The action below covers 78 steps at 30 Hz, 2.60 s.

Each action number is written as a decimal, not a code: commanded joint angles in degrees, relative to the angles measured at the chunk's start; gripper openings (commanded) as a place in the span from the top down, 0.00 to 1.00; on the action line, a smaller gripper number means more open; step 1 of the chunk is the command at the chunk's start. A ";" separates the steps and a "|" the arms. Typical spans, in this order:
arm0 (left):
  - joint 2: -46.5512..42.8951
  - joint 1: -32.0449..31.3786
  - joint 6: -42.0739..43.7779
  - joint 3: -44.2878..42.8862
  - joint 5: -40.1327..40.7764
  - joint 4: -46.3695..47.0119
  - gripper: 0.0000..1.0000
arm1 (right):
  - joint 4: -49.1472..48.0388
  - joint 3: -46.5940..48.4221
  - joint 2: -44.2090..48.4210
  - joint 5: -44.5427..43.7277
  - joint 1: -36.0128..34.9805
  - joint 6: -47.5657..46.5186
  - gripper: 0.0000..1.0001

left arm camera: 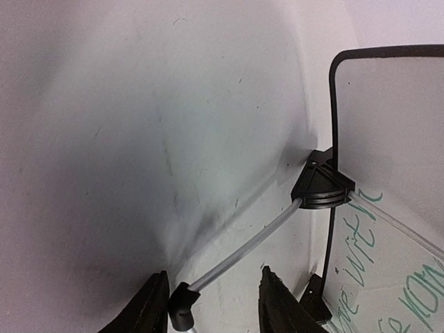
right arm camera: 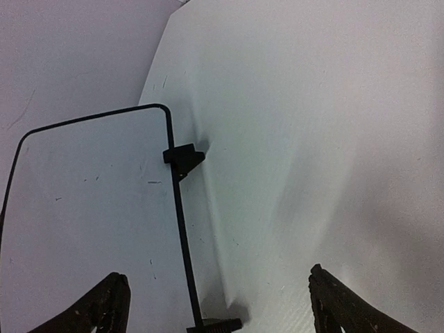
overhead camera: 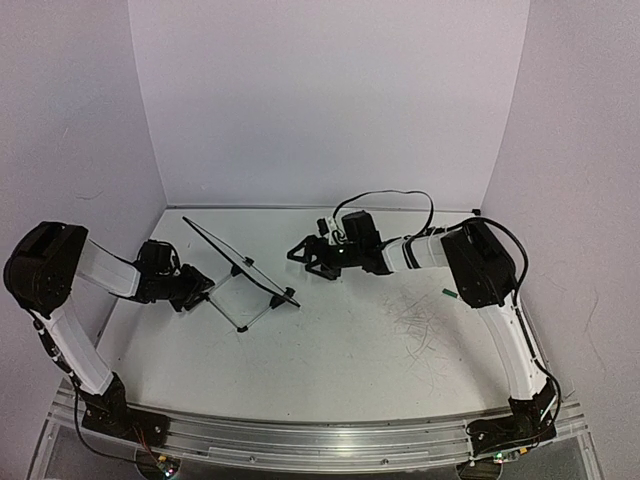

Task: Write a sentence on the whiteboard
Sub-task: Move the whiteboard stand to the center of the board.

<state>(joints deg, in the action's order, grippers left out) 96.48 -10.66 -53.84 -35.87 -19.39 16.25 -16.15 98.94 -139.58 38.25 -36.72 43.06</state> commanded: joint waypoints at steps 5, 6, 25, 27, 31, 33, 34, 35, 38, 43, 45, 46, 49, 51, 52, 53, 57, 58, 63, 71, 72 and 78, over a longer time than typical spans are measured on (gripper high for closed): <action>7.39 -0.60 2.29 -4.93 0.16 2.16 0.62 | -8.20 1.59 -2.83 2.95 -4.25 6.99 0.22; 8.41 -0.79 2.53 -5.65 -0.15 2.31 0.63 | -8.93 0.82 -2.57 3.02 -4.66 7.49 0.23; 24.42 -8.86 6.67 -21.72 -6.16 2.91 0.65 | -23.69 -30.22 13.44 -4.04 -6.45 13.59 0.29; 25.67 -9.55 6.73 -22.62 -6.74 2.91 0.65 | -24.45 -32.72 14.72 -4.55 -6.81 13.78 0.29; 27.52 -10.73 6.94 -24.82 -8.38 2.91 0.65 | -26.27 -37.34 17.35 -5.49 -8.17 14.62 0.29; 28.20 -11.28 7.22 -25.82 -9.17 2.92 0.65 | -27.09 -39.19 18.57 -6.16 -9.33 15.03 0.29; 28.50 -11.56 7.38 -26.17 -9.52 2.94 0.65 | -27.39 -39.98 19.16 -6.43 -9.90 15.22 0.29; 28.73 -11.83 7.43 -26.50 -9.99 2.92 0.65 | -27.64 -40.59 19.73 -6.78 -10.50 15.39 0.29; 29.15 -12.70 7.75 -27.17 -11.27 2.92 0.65 | -28.09 -43.46 21.86 -8.27 -11.96 15.58 0.29; 29.65 -14.48 9.01 -27.52 -12.83 2.91 0.65 | -26.89 -47.07 25.83 -11.49 -14.53 14.07 0.28; 30.23 -14.98 9.16 -27.92 -13.95 2.93 0.65 | -24.79 -47.38 26.73 -12.60 -15.55 12.47 0.28; 30.57 -15.21 9.28 -28.28 -14.57 2.96 0.65 | -23.75 -47.52 27.28 -13.32 -16.09 11.63 0.28; 31.38 -15.92 9.73 -29.14 -16.18 2.91 0.65 | -20.16 -47.92 29.05 -15.50 -16.54 8.69 0.25; 31.30 -16.00 10.22 -29.44 -16.87 2.91 0.64 | -16.55 -48.46 31.31 -17.92 -16.51 5.95 0.22; 31.14 -15.98 10.69 -29.53 -17.00 2.91 0.64 | -14.44 -48.79 32.72 -19.59 -16.53 4.17 0.20; 30.87 -15.97 11.21 -29.64 -17.06 2.91 0.62 | -12.42 -49.12 33.99 -21.23 -16.53 2.28 0.19; 29.21 -15.51 12.55 -29.33 -16.35 2.74 0.54 | -0.89 -49.16 39.37 -31.26 -16.53 -7.40 0.09; 28.31 -15.02 12.65 -28.92 -15.90 2.67 0.51 | 2.38 -48.90 40.57 -33.52 -16.49 -10.31 0.07; 22.84 -11.47 12.91 -26.66 -14.92 2.28 0.39 | 9.76 -48.63 48.28 -48.81 -16.45 -26.63 0.02; 11.12 -4.63 14.62 -24.05 -12.34 -2.40 0.07 | 7.82 -45.26 50.74 -66.97 -15.83 -46.52 0.02; 9.64 -4.34 15.45 -24.04 -10.86 -4.15 0.07 | 8.12 -43.64 48.73 -67.63 -15.29 -49.25 0.02; -0.46 -4.17 19.16 -23.64 -0.11 -13.75 0.05 | 16.07 -34.21 41.58 -43.87 -4.11 -48.46 0.04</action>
<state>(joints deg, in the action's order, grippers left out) 104.28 -14.22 -38.23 -59.85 -26.86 8.95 -4.08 60.02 -95.22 -20.22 -48.76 -1.92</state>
